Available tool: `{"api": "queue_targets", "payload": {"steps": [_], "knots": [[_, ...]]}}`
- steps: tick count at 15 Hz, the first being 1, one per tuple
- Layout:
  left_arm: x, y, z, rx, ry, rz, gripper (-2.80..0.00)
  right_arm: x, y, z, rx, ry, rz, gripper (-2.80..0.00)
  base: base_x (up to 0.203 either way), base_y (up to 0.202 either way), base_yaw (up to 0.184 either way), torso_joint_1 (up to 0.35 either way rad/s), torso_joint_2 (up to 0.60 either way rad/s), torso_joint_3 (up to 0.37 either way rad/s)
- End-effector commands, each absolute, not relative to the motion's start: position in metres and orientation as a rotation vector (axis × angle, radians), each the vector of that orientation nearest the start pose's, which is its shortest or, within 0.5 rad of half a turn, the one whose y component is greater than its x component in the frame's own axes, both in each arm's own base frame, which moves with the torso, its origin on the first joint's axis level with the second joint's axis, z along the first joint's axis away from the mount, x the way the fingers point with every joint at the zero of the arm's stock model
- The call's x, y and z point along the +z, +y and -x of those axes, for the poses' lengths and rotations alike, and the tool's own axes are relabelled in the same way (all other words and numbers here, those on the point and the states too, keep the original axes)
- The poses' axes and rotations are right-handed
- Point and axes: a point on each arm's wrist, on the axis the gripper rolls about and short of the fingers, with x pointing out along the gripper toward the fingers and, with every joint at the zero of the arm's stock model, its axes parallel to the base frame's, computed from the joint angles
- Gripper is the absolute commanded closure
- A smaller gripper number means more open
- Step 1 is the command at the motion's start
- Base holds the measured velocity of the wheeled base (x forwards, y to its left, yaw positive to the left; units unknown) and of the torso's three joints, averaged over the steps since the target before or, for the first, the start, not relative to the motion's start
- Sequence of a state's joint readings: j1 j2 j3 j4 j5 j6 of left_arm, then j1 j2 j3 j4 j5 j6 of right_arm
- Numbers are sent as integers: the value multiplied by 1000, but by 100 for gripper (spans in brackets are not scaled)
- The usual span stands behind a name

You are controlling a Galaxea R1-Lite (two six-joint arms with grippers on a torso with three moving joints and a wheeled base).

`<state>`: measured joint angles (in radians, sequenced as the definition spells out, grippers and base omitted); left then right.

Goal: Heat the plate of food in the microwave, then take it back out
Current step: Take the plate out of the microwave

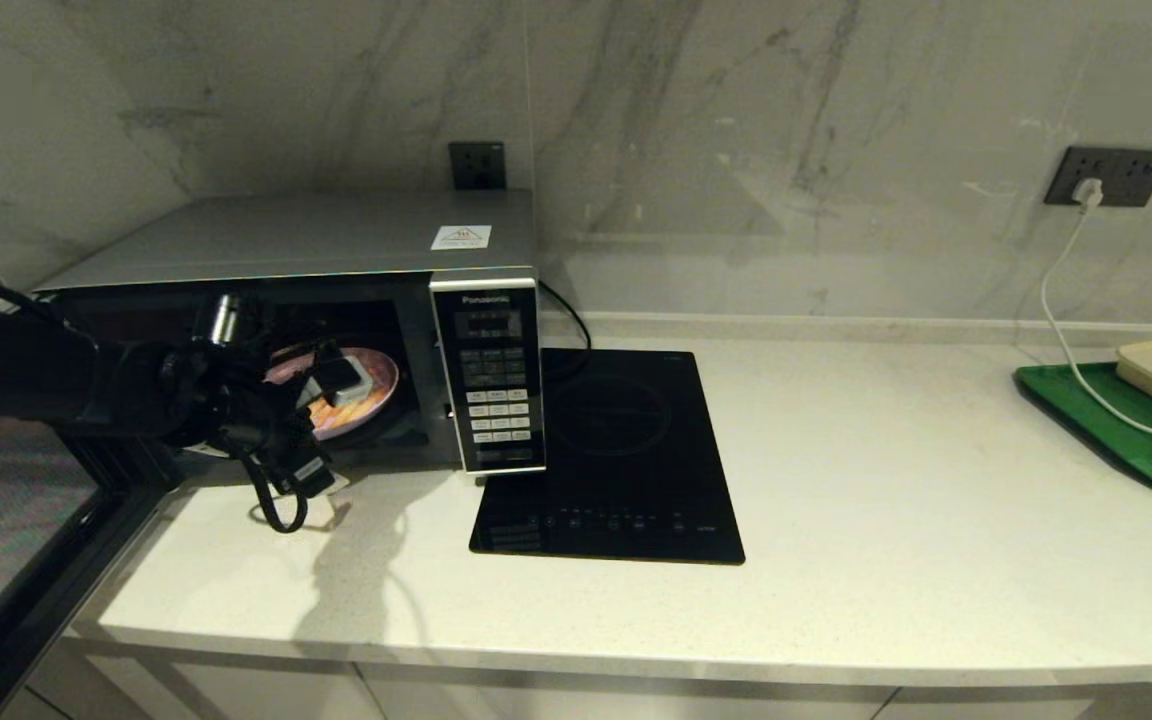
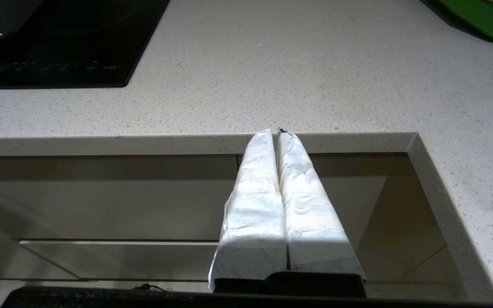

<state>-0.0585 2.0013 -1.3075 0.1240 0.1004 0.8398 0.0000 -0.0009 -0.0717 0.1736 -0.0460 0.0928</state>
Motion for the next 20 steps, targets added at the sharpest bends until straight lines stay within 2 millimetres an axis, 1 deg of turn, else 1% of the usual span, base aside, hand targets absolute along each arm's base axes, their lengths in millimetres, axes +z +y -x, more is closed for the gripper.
{"api": "queue_targets", "payload": {"steps": [1, 8, 20], "knots": [[138, -21, -377, -321, 805, -861, -280, 77, -1, 29, -51, 101, -91, 0, 0, 0, 0, 0, 0, 0], [127, -25, -375, -365, 825, -845, -280, 77, -1, 29, -50, 101, -91, 0, 0, 0, 0, 0, 0, 0], [124, -25, -378, -366, 825, -842, -280, 77, -1, 29, -49, 101, -91, 0, 0, 0, 0, 0, 0, 0]]}}
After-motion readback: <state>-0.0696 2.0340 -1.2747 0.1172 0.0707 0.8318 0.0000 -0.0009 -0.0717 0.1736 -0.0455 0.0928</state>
